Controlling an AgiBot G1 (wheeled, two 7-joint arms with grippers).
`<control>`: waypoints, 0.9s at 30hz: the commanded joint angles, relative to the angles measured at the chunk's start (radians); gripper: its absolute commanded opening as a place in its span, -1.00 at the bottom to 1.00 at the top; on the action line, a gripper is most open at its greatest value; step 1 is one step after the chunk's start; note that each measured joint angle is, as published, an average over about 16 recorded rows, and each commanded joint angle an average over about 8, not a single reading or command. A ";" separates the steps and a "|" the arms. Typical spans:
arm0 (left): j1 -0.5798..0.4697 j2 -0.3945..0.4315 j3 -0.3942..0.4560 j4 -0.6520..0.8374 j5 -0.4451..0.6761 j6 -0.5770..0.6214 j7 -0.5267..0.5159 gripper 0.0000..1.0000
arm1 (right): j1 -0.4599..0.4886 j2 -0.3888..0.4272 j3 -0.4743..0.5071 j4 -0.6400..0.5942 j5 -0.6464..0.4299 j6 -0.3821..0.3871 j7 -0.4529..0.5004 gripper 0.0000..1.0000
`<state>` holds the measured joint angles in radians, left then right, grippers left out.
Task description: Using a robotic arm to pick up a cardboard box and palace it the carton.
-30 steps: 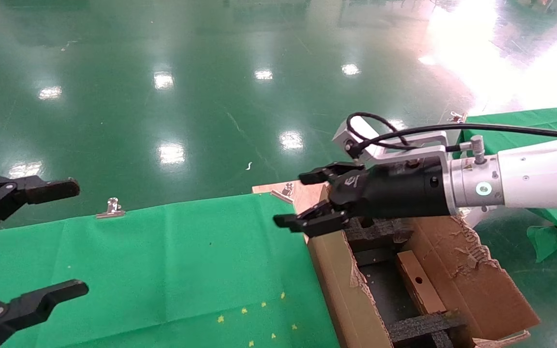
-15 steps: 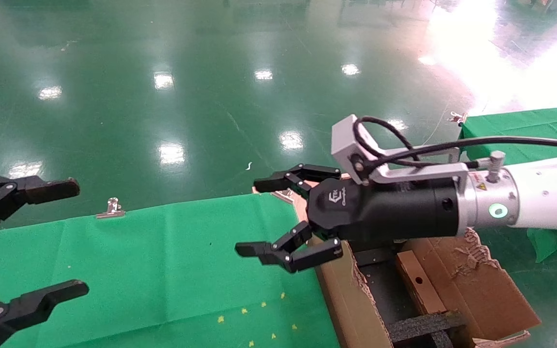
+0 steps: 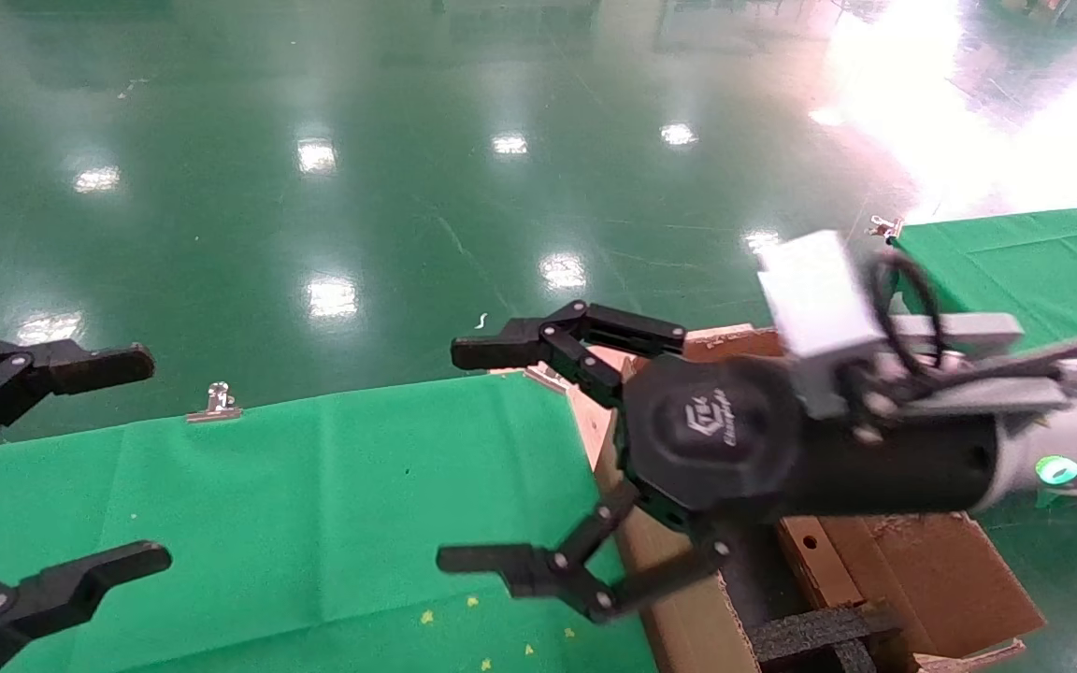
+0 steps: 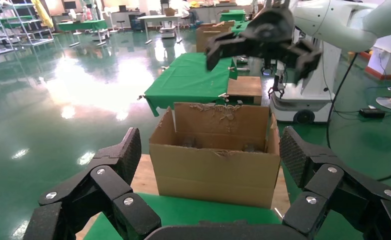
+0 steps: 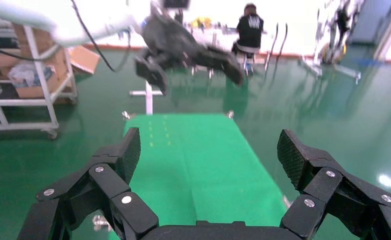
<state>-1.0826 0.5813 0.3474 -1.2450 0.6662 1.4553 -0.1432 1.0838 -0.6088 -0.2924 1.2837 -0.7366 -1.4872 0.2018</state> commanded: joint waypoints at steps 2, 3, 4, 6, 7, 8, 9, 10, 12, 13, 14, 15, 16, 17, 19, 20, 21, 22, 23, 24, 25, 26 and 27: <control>0.000 0.000 0.000 0.000 0.000 0.000 0.000 1.00 | -0.028 -0.007 0.043 0.001 0.020 -0.025 -0.026 1.00; 0.000 0.000 0.000 0.000 0.000 0.000 0.000 1.00 | -0.032 -0.008 0.049 0.001 0.024 -0.028 -0.029 1.00; 0.000 0.000 0.000 0.000 0.000 0.000 0.000 1.00 | -0.036 -0.010 0.056 0.002 0.027 -0.032 -0.032 1.00; 0.000 0.000 0.000 0.000 0.000 0.000 0.000 1.00 | -0.034 -0.009 0.052 0.002 0.026 -0.030 -0.029 1.00; 0.000 0.000 0.000 0.000 0.000 0.000 0.000 1.00 | -0.032 -0.009 0.049 0.002 0.025 -0.029 -0.028 1.00; 0.000 0.000 0.000 0.000 0.000 0.000 0.000 1.00 | -0.030 -0.009 0.046 0.002 0.023 -0.027 -0.026 1.00; 0.000 0.000 0.000 0.000 0.000 0.000 0.000 1.00 | -0.028 -0.008 0.042 0.002 0.022 -0.025 -0.025 1.00; 0.000 0.000 0.000 0.000 0.000 0.000 0.000 1.00 | -0.027 -0.008 0.040 0.002 0.021 -0.024 -0.024 1.00; 0.000 0.000 0.000 0.000 0.000 0.000 0.000 1.00 | -0.024 -0.007 0.035 0.002 0.018 -0.021 -0.022 1.00; 0.000 0.000 0.000 0.000 0.000 0.000 0.000 1.00 | -0.022 -0.006 0.033 0.002 0.017 -0.020 -0.021 1.00; 0.000 0.000 0.000 0.000 0.000 0.000 0.000 1.00 | -0.021 -0.006 0.031 0.002 0.016 -0.019 -0.020 1.00; 0.000 0.000 0.000 0.000 0.000 0.000 0.000 1.00 | -0.020 -0.006 0.029 0.001 0.015 -0.018 -0.019 1.00; 0.000 0.000 0.000 0.000 0.000 0.000 0.000 1.00 | -0.019 -0.005 0.027 0.001 0.014 -0.017 -0.018 1.00; 0.000 0.000 0.000 0.000 0.000 0.000 0.000 1.00 | -0.018 -0.005 0.026 0.001 0.013 -0.016 -0.018 1.00; 0.000 0.000 0.000 0.000 0.000 0.000 0.000 1.00 | -0.016 -0.004 0.023 0.001 0.011 -0.014 -0.017 1.00; 0.000 0.000 0.000 0.000 0.000 0.000 0.000 1.00 | -0.015 -0.004 0.022 0.001 0.011 -0.013 -0.016 1.00; 0.000 0.000 0.000 0.000 0.000 0.000 0.000 1.00 | -0.015 -0.004 0.021 0.001 0.010 -0.013 -0.016 1.00; 0.000 0.000 0.000 0.000 0.000 0.000 0.000 1.00 | -0.014 -0.004 0.020 0.001 0.010 -0.012 -0.015 1.00; 0.000 0.000 0.000 0.000 0.000 0.000 0.000 1.00 | -0.013 -0.004 0.019 0.001 0.009 -0.012 -0.015 1.00; 0.000 0.000 0.000 0.000 0.000 0.000 0.000 1.00 | -0.013 -0.003 0.018 0.001 0.009 -0.011 -0.014 1.00; 0.000 0.000 0.000 0.000 0.000 0.000 0.000 1.00 | -0.012 -0.003 0.017 0.001 0.008 -0.011 -0.014 1.00; 0.000 0.000 0.000 0.000 0.000 0.000 0.000 1.00 | -0.012 -0.003 0.016 0.001 0.008 -0.010 -0.014 1.00; 0.000 0.000 0.000 0.000 0.000 0.000 0.000 1.00 | -0.011 -0.003 0.016 0.001 0.007 -0.010 -0.013 1.00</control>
<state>-1.0825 0.5813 0.3475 -1.2449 0.6660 1.4551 -0.1431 1.0723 -0.6119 -0.2764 1.2845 -0.7290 -1.4970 0.1882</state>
